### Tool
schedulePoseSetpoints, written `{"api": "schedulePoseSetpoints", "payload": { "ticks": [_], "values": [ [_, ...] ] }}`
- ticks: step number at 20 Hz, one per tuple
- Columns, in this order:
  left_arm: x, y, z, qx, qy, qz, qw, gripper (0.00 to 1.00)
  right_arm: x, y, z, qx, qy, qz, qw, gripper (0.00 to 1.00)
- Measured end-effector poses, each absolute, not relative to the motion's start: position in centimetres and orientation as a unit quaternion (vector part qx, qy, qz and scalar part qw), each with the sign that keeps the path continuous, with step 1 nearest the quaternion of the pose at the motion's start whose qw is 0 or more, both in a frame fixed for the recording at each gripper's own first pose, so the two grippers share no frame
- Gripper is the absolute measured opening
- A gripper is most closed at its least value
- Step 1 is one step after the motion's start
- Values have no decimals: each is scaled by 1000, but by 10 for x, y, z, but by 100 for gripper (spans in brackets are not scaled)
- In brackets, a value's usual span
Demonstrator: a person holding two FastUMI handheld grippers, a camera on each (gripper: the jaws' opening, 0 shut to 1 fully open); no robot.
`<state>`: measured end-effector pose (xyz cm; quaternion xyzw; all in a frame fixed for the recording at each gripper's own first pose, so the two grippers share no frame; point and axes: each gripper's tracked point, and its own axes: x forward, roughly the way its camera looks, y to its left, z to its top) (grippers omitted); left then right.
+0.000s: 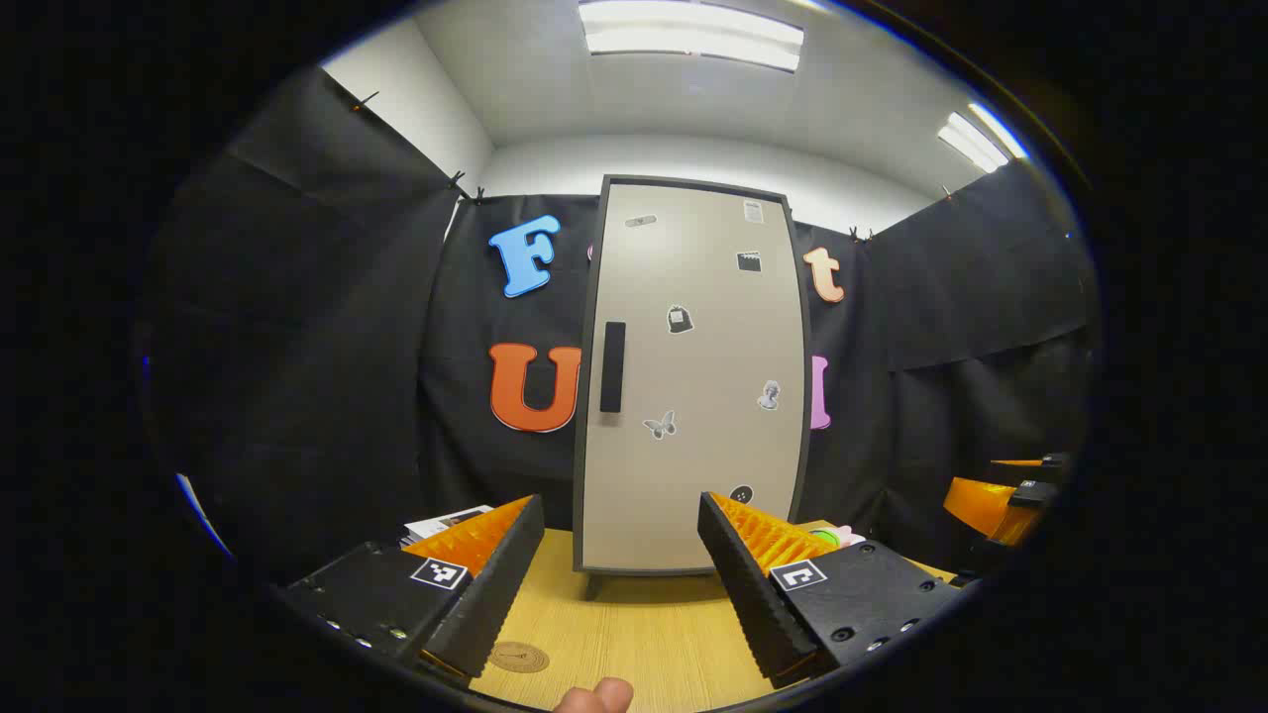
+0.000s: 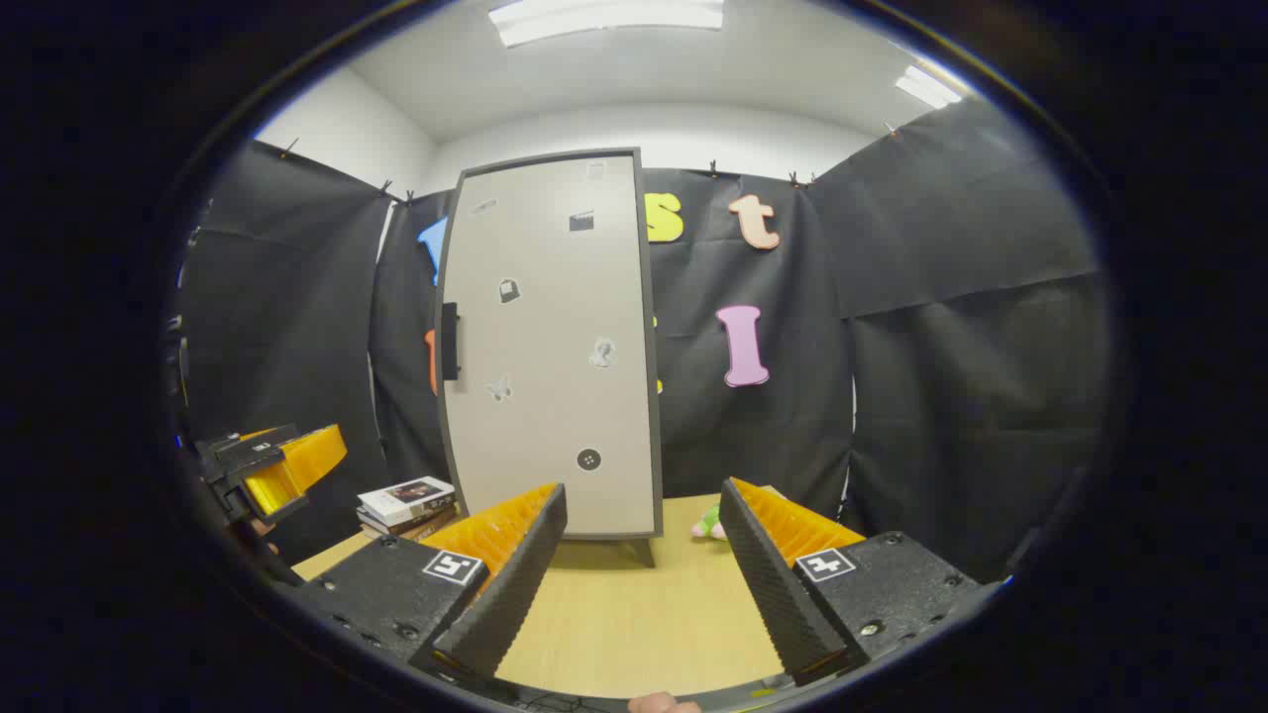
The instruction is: Open the cabinet door with the right hand, grasp the bottle in the cabinet with the left hand and place it on the coaster, then close the cabinet door with the right hand.
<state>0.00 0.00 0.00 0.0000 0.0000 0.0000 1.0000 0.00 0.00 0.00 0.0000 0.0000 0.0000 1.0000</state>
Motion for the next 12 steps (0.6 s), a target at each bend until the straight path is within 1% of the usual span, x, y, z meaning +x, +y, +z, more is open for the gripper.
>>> {"api": "schedulePoseSetpoints", "payload": {
  "ticks": [9, 10, 11, 12],
  "values": [
    [0, -2, -4, 10, 3, -2, 1000, 95, 2, -2, -1, 5, -1, -4, 1000, 100],
    [0, -2, -4, 11, 3, -3, 1000, 95, 3, -2, -1, 6, -2, -5, 1000, 97],
    [0, -2, -4, 12, 3, -3, 1000, 95, 2, -1, 0, 8, -3, -5, 1000, 100],
    [1, -2, -4, 13, 3, -4, 1000, 95, 2, 0, 0, 9, -3, -6, 1000, 100]
  ]
}}
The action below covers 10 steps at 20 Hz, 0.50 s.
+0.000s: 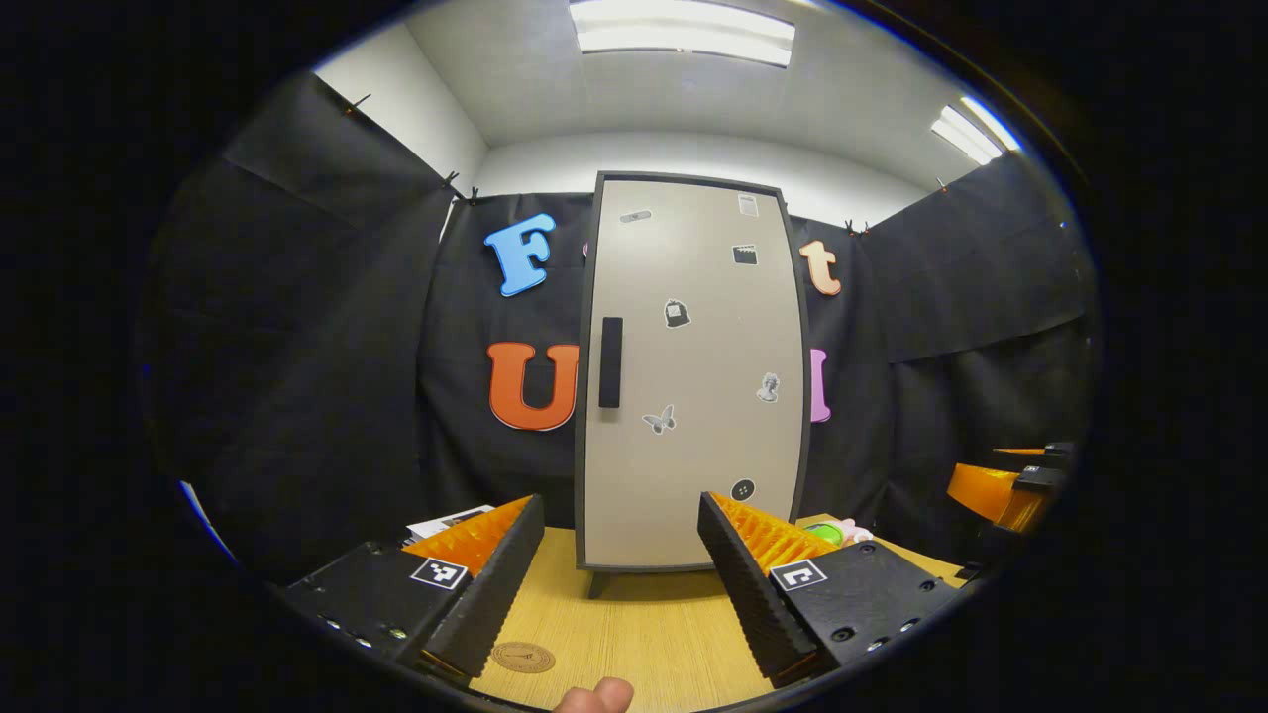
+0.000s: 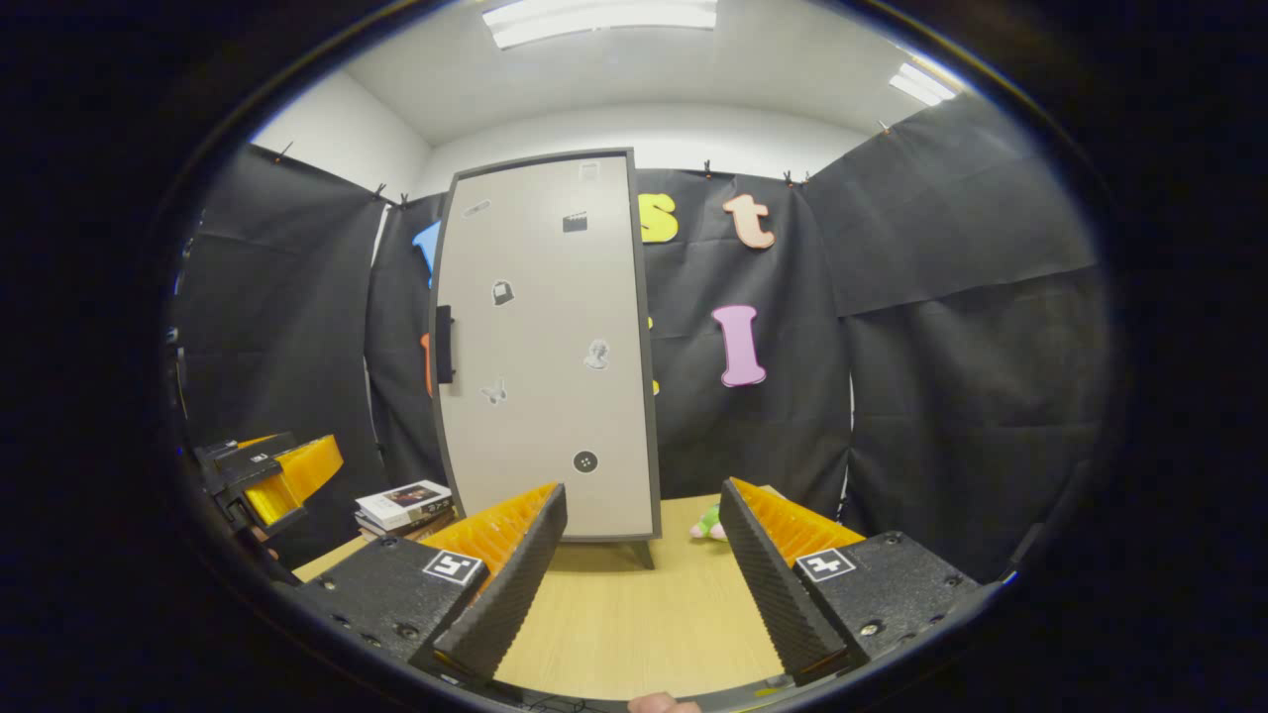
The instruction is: Open the cabinet door with the right hand, grasp the bottle in the cabinet with the left hand and place it on the coaster, then close the cabinet door with the right hand.
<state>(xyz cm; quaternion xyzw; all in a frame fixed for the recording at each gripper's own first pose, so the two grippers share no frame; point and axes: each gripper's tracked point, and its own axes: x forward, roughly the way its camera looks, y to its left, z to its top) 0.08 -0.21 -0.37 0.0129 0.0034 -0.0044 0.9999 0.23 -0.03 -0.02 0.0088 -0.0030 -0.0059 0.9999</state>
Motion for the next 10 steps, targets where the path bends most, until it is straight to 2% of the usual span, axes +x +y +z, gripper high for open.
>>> {"api": "schedulePoseSetpoints", "payload": {
  "ticks": [1, 2, 10],
  "values": [
    [1, -3, -4, 13, 4, -6, 1000, 95, 2, -1, 0, 9, -3, -7, 1000, 97],
    [1, -3, -5, 12, 5, -6, 1000, 95, 3, -1, 0, 9, -4, -6, 1000, 100],
    [-1, -1, -3, 8, 5, -5, 1000, 95, 1, -1, 1, 9, -5, -8, 1000, 100]
  ]
}}
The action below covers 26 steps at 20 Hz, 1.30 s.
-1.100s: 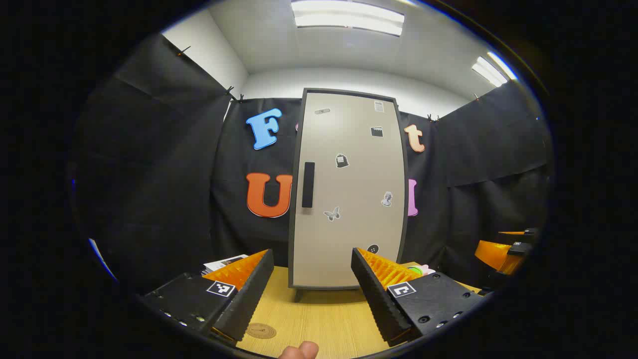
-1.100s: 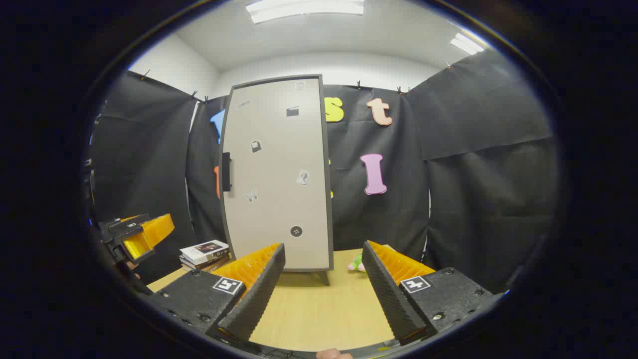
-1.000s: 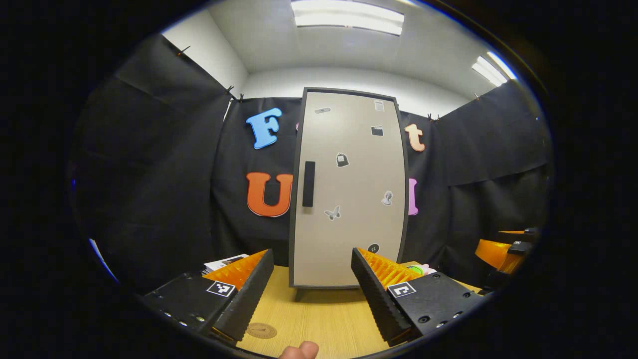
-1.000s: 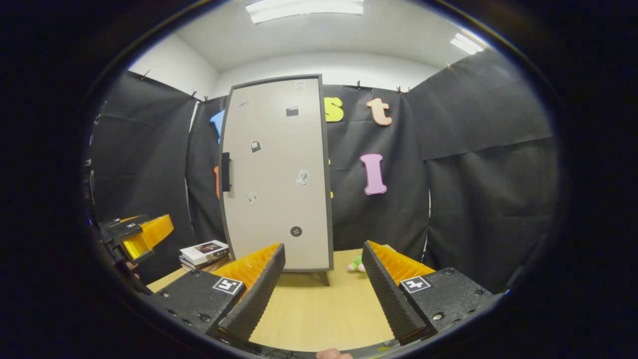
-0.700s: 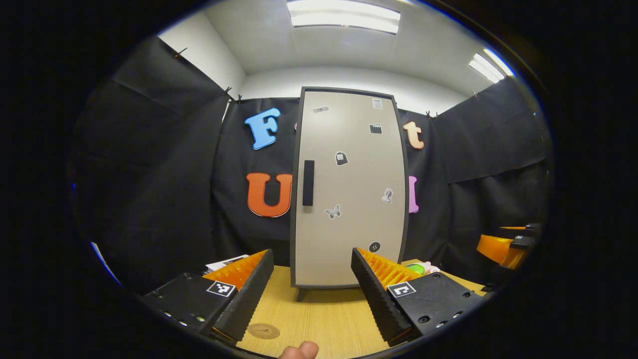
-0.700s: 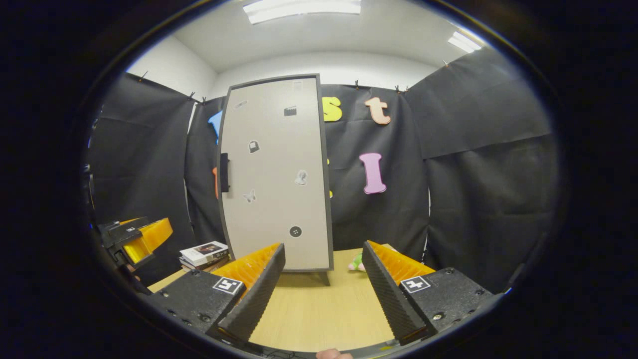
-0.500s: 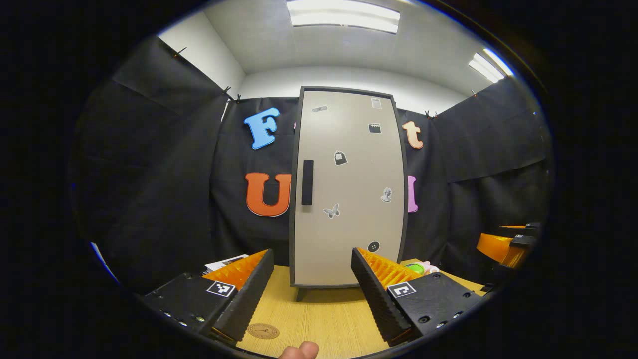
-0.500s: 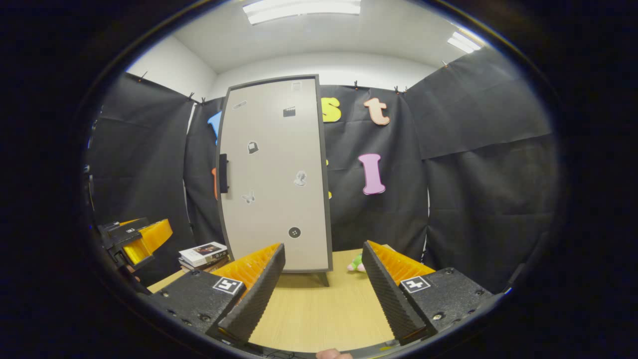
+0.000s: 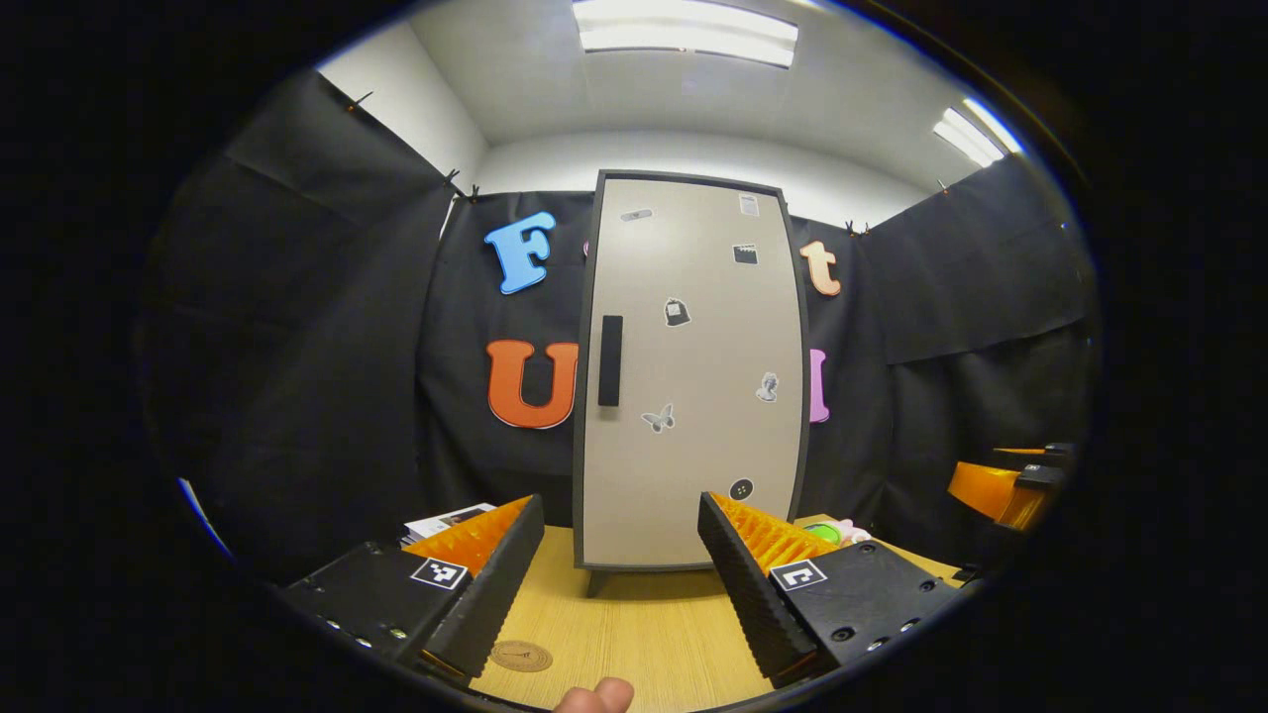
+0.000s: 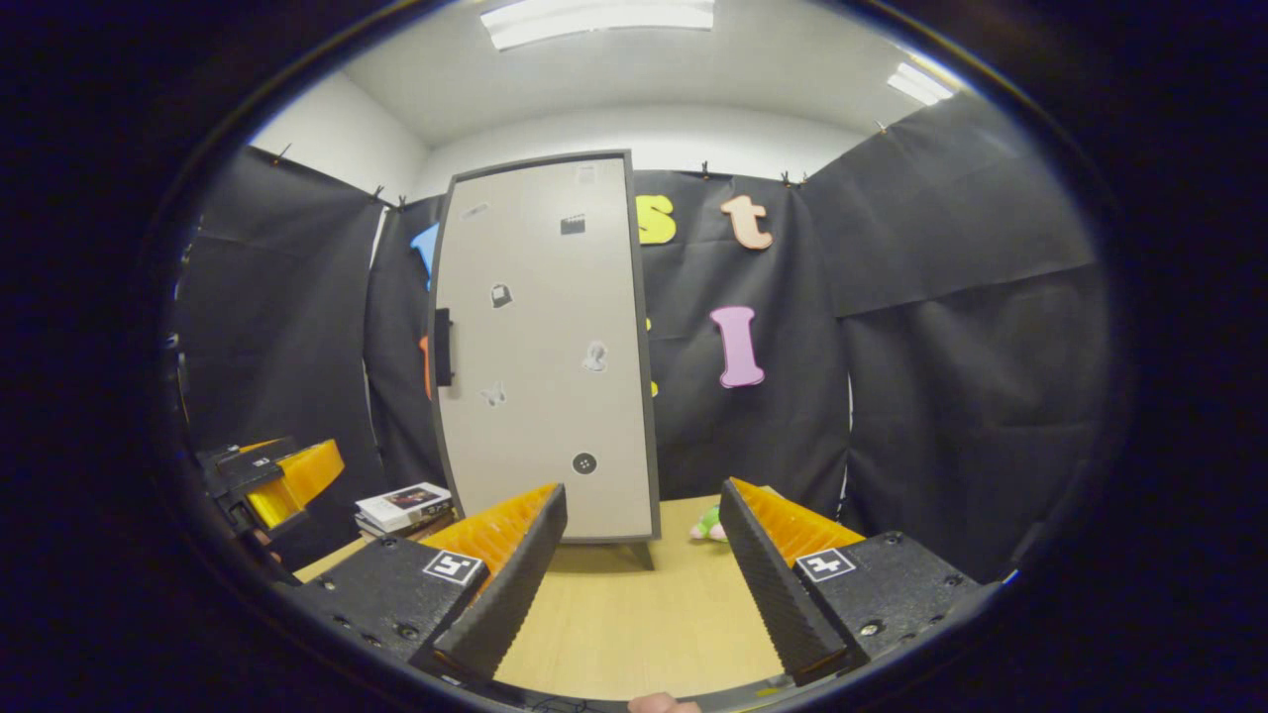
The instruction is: Open the cabinet door with the right hand, grasp the bottle in the cabinet with the left hand and place it on the coaster, then close the cabinet door with the right hand.
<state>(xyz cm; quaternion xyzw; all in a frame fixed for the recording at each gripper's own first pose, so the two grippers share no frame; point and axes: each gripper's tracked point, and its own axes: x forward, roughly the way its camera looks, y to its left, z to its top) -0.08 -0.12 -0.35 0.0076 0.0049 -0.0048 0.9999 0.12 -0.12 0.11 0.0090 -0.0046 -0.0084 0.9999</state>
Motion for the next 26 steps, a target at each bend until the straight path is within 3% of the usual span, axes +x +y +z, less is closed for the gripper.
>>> {"api": "schedulePoseSetpoints", "payload": {
  "ticks": [13, 21, 26],
  "values": [
    [-5, 3, -5, 11, 2, -2, 1000, 95, 10, 8, 2, 8, 2, 3, 1000, 100],
    [-15, 13, -14, 18, 11, 4, 1000, 95, 55, 77, 45, -19, -19, 102, 994, 100],
    [-28, 16, -15, 15, 20, 4, 1000, 95, 112, 144, 85, -32, -44, 164, 985, 100]
  ]
}}
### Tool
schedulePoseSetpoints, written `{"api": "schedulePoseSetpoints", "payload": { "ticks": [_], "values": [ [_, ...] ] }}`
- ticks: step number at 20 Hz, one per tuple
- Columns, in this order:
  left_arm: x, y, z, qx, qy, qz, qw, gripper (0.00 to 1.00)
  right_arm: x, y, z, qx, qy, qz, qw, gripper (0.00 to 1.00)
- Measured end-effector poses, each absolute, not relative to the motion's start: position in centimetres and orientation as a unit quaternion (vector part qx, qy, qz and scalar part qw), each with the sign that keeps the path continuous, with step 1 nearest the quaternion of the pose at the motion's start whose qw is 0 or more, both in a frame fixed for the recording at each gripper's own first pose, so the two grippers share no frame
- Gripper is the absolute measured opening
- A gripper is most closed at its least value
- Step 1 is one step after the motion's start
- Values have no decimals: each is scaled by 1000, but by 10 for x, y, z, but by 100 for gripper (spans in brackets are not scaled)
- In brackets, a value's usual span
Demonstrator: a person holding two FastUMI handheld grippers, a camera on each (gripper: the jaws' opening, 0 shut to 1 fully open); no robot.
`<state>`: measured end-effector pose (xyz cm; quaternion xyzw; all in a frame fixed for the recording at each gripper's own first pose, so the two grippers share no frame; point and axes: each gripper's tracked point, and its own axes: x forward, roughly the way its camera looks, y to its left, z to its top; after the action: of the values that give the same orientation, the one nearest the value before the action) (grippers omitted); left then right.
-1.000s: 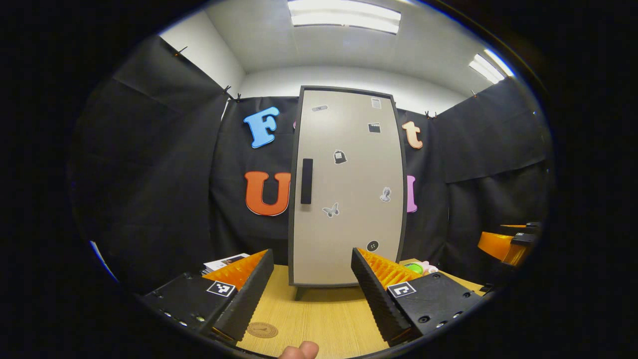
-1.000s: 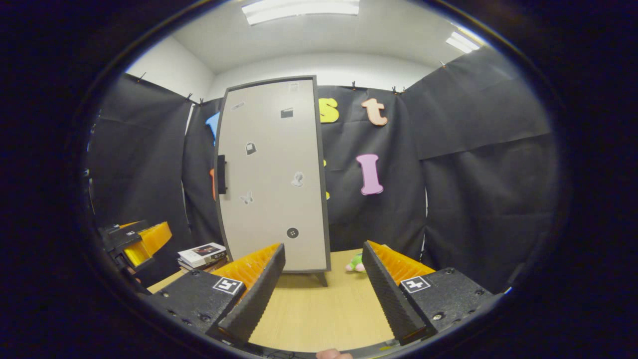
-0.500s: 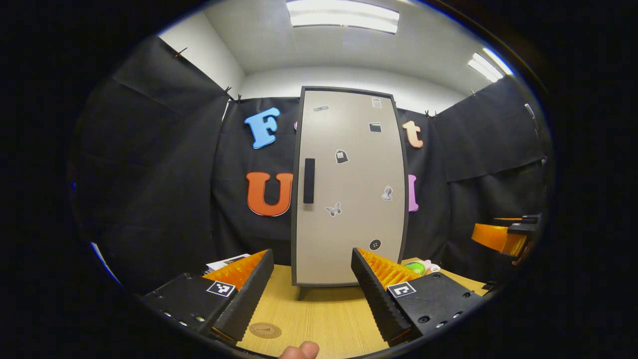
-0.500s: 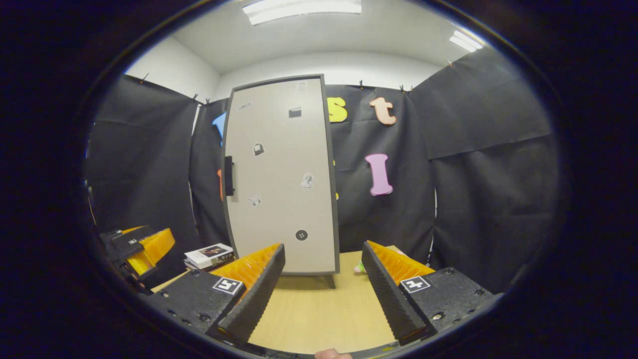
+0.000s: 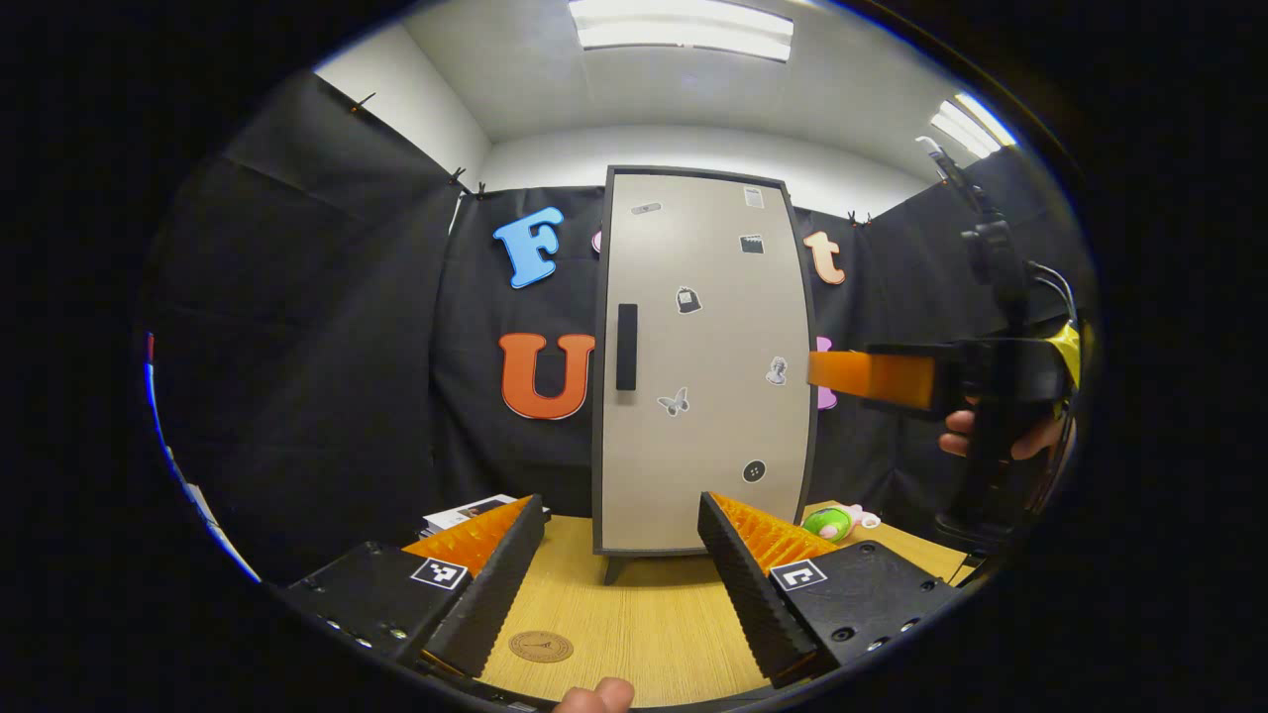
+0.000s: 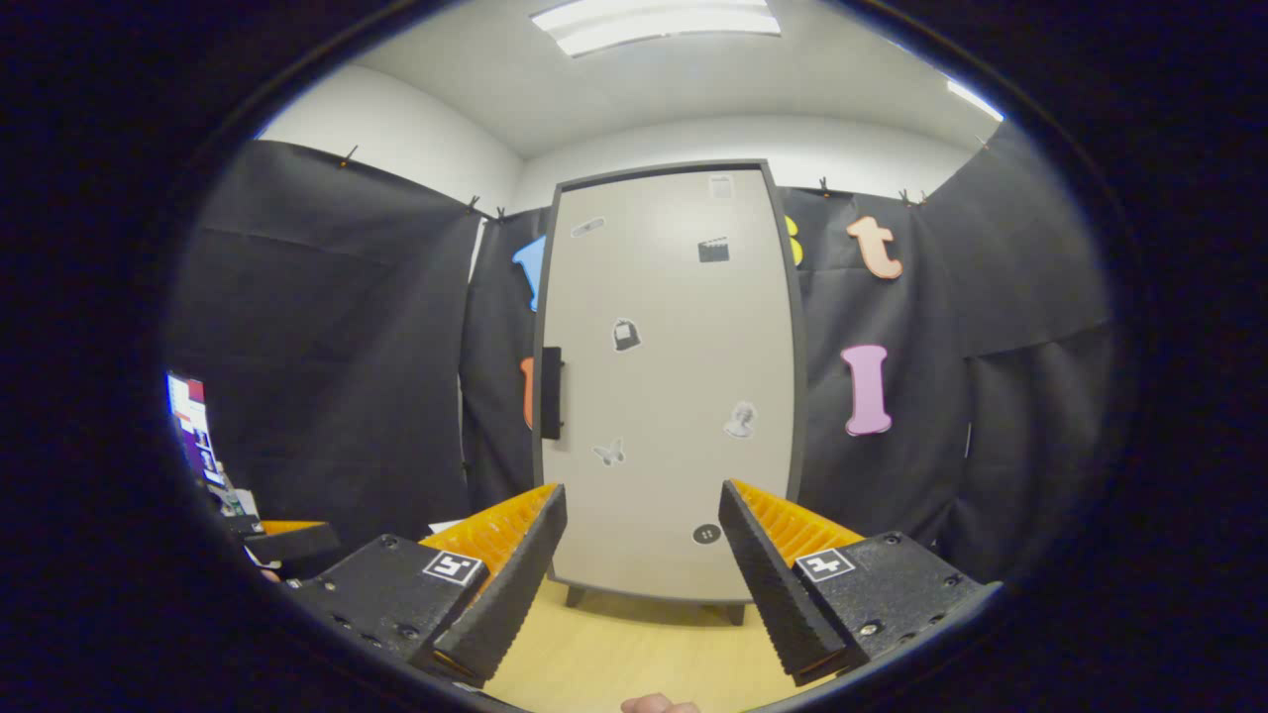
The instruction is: Open the cabinet door with the right hand, grasp the bottle in the cabinet with the left hand and place it on the coaster, then close the cabinet door with the right hand.
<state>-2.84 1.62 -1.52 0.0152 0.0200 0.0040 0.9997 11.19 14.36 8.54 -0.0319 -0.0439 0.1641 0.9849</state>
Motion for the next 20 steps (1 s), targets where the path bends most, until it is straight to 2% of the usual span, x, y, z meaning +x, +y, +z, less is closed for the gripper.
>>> {"api": "schedulePoseSetpoints", "payload": {
  "ticks": [2, 6, 7, 8, 12, 17, 20],
  "values": [
    [-32, 17, -18, 16, 23, 3, 1000, 95, 142, 172, 97, -29, -45, 181, 982, 97],
    [-38, 14, -20, 21, 25, -1, 999, 95, 195, 217, 118, -32, -53, 189, 980, 100],
    [-38, 14, -22, 22, 26, -3, 999, 95, 208, 229, 120, -34, -51, 191, 980, 96],
    [-38, 16, -21, 23, 26, -2, 999, 95, 220, 242, 120, -36, -47, 196, 979, 100],
    [-34, 25, -17, 30, 20, 7, 999, 95, 256, 287, 111, -38, -10, 214, 976, 100],
    [-28, 39, -18, 25, 18, 17, 999, 95, 303, 313, 91, -16, 43, 202, 978, 100],
    [-29, 43, -17, 25, 20, 24, 999, 95, 322, 318, 83, -10, 57, 191, 980, 92]
  ]
}}
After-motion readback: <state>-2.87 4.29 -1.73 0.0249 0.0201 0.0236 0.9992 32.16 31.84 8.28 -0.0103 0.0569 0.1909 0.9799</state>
